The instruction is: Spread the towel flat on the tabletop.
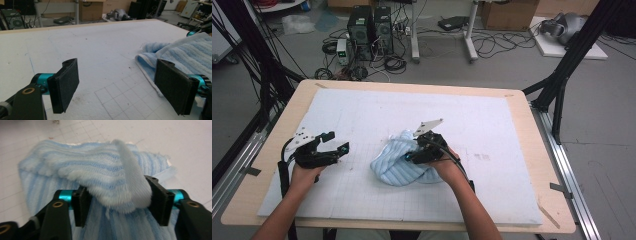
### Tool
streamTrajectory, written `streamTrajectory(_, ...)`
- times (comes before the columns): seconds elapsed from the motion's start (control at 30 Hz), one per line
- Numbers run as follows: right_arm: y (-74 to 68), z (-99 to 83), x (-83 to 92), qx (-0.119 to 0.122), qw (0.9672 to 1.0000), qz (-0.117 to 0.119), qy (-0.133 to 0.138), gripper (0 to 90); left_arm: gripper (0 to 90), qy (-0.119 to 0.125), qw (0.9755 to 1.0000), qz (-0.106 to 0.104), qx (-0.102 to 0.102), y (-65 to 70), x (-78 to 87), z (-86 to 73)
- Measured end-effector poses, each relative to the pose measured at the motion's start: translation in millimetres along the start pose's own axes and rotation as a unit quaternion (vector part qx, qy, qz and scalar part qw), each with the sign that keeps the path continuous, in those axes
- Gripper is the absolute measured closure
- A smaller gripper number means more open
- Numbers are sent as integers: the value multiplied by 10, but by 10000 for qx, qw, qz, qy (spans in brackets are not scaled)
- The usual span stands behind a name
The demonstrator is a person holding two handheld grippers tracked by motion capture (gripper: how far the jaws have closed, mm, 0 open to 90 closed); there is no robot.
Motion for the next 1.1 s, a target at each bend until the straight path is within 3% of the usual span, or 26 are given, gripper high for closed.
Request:
streamTrajectory(0.03, -7, 2, 69, 115, 9999, 73, 101, 593, 204, 5, 10000, -1, 14, 5, -8, 2)
streamTrajectory(0.07, -17, 4, 97, 155, 9997, 112, 128, 672, 204, 5, 10000, -1, 14, 5, -8, 2)
streamTrajectory(0.13, -23, 19, 118, 139, 9996, 169, 187, 707, 204, -13, 10000, -11, -8, 7, -17, 1)
streamTrajectory(0.17, 21, 60, 137, 135, 9996, 68, 248, 750, 205, -12, 10000, -14, 3, 10, -25, 3)
streamTrajectory(0.27, 99, 130, 153, 76, 9994, -82, 321, 762, 207, -5, 10000, -13, 6, 13, -32, 7)
streamTrajectory(0.37, 333, 365, 191, -127, 9975, -460, 527, 770, 207, -15, 10000, -14, -5, 16, -38, 8)
streamTrajectory(0.5, 624, 568, 151, -382, 9946, -841, 479, 774, 207, -20, 10000, -13, -7, 11, -38, 7)
streamTrajectory(0.6, 843, 694, 100, -582, 9906, -1183, 361, 775, 207, -15, 10000, -15, 17, 9, -33, 7)
streamTrajectory(0.7, 1064, 808, 83, -874, 9831, -1575, 334, 775, 207, -12, 10000, -12, 18, 8, -28, 7)
streamTrajectory(0.73, 1064, 808, 83, -874, 9831, -1575, 334, 775, 208, -12, 10000, -12, 18, 8, -28, 7)
streamTrajectory(0.77, 1201, 876, 101, -1101, 9767, -1797, 404, 775, 208, -8, 10000, -17, 16, 8, -27, 8)
streamTrajectory(0.8, 1201, 876, 101, -1101, 9767, -1797, 404, 775, 207, -8, 10000, -17, 16, 8, -27, 8)
streamTrajectory(0.83, 1323, 923, 133, -1299, 9691, -2037, 507, 775, 208, -18, 10000, -26, 19, 10, -27, 5)
streamTrajectory(0.9, 1452, 906, 152, -1348, 9596, -2445, 364, 775, 208, -15, 10000, -36, 24, 16, -31, 3)
streamTrajectory(0.97, 1572, 851, 159, -1559, 9511, -2649, 292, 773, 208, -34, 10000, -52, 2, 27, -39, -5)
streamTrajectory(1.0, 1602, 835, 171, -1608, 9483, -2718, 304, 772, 209, -46, 10000, -56, -8, 31, -41, -8)
streamTrajectory(1.03, 1602, 835, 171, -1608, 9483, -2718, 304, 772, 210, -46, 10000, -56, -8, 31, -41, -8)
streamTrajectory(1.07, 1652, 786, 172, -1789, 9453, -2708, 318, 766, 210, -46, 10000, -70, -9, 35, -43, -9)
streamTrajectory(1.1, 1674, 712, 119, -1916, 9482, -2518, 272, 725, 211, -54, 10000, -73, -2, 33, -47, -13)
Point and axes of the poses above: each handheld gripper's, and its own axes: x roughly backward along the jaws, z roughly out of its top, y roughly to its right, the point moved 10 cm from there along -x, roughly forward along the jaws, and after that the axes turned 15 degrees about -y, right-handed, at the moved point
